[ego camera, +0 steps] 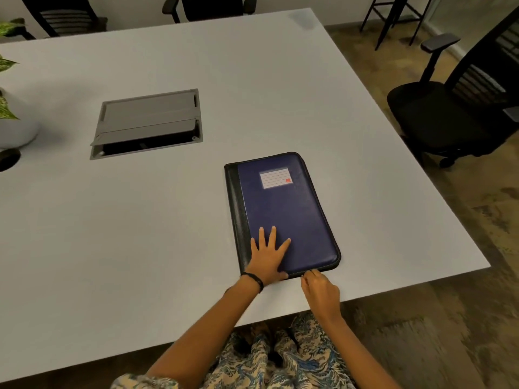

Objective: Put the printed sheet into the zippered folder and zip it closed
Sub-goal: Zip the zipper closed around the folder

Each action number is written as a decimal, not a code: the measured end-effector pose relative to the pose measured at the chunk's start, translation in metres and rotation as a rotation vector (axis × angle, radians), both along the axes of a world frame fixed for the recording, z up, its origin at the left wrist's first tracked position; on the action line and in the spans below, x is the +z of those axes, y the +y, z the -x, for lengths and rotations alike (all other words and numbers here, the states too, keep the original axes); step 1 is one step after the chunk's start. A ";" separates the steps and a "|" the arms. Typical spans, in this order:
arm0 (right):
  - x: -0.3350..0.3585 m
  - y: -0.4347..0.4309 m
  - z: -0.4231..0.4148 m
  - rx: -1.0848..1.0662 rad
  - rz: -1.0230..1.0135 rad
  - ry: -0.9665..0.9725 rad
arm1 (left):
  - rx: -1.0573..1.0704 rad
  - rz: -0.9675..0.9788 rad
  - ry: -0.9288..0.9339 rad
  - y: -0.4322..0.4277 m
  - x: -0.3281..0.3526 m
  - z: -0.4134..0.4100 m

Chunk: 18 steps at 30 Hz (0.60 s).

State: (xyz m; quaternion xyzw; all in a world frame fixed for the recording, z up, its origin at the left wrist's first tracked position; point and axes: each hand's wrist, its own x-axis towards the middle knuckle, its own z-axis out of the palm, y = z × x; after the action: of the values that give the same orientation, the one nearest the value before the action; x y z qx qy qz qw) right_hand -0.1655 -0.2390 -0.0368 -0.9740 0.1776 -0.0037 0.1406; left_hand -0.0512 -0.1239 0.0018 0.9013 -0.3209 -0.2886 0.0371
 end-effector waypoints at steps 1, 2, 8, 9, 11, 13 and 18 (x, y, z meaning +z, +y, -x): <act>0.001 0.002 -0.001 -0.014 0.005 0.008 | 0.002 -0.069 -0.002 -0.007 -0.006 0.006; 0.002 0.003 -0.001 -0.026 0.006 0.013 | 0.010 -0.113 -0.011 -0.011 -0.011 0.010; 0.006 0.006 -0.001 -0.058 -0.048 0.005 | 0.024 -0.187 -0.062 -0.016 -0.021 0.011; 0.005 0.007 0.000 -0.047 -0.048 0.015 | 0.007 -0.194 -0.052 -0.016 -0.020 0.009; 0.005 0.010 0.000 -0.026 -0.056 0.022 | -0.019 -0.202 -0.028 -0.016 -0.018 0.006; 0.004 0.011 0.001 -0.007 -0.062 0.011 | -0.031 -0.208 -0.014 -0.016 -0.017 0.004; 0.001 0.004 0.003 0.057 -0.056 -0.041 | -0.011 -0.190 0.021 -0.017 -0.016 0.004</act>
State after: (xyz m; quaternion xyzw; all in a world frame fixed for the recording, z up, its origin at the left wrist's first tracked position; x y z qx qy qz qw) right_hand -0.1689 -0.2354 -0.0362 -0.9741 0.1471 -0.0149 0.1714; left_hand -0.0547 -0.1407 -0.0140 0.8959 -0.2968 -0.3272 -0.0470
